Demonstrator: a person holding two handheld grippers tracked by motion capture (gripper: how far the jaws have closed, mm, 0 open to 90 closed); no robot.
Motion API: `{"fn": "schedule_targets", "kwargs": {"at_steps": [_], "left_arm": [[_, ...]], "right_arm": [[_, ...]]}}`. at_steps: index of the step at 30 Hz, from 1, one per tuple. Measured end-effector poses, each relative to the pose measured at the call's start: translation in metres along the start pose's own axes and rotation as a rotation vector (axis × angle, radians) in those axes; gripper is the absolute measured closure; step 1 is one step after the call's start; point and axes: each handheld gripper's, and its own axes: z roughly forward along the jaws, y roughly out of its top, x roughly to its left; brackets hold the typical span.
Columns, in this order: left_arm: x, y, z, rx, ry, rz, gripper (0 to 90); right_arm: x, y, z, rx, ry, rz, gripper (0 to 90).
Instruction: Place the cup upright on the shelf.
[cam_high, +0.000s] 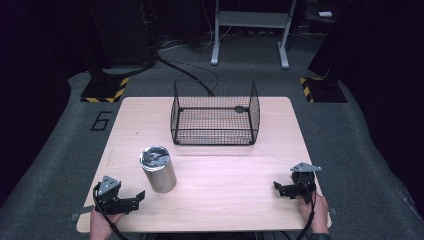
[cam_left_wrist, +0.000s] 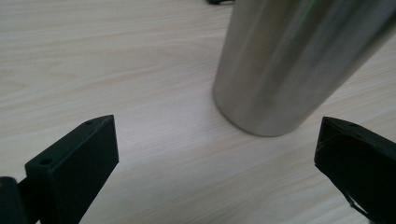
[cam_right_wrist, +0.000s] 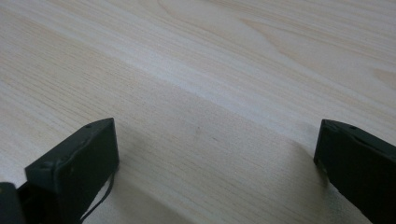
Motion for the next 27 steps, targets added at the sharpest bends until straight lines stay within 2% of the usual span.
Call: {"fn": "schedule_targets", "kwargs": {"at_steps": [1,4,10,15,17,24,26,27], "left_arm": [[0.0,0.0,0.0,0.0,0.0,0.0,0.0],[-0.009,0.013,-0.004,-0.037,-0.03,-0.002,0.0],[-0.023,0.031,-0.006,-0.081,-0.014,0.031,0.0],[-0.032,0.04,-0.002,-0.103,-0.013,0.045,0.0],[-0.036,0.043,-0.001,-0.119,-0.027,0.047,0.0],[-0.044,0.051,0.005,-0.137,-0.044,0.067,0.0],[-0.046,0.055,0.008,-0.13,-0.018,0.059,0.0],[-0.046,0.055,0.008,-0.13,-0.018,0.059,0.0]], "right_arm": [[0.0,0.0,0.0,0.0,0.0,0.0,0.0],[0.0,0.0,0.0,0.0,-0.002,-0.002,0.0],[0.0,0.0,0.0,0.0,0.0,0.0,0.0],[0.0,0.0,0.0,-0.001,-0.003,-0.007,0.0],[-0.001,0.0,0.0,-0.002,-0.003,-0.01,0.0],[0.0,0.0,0.0,0.0,-0.003,-0.004,0.0],[0.0,0.0,0.0,-0.001,-0.003,-0.007,0.0],[0.0,0.0,0.0,-0.001,-0.003,-0.007,0.0]]}}
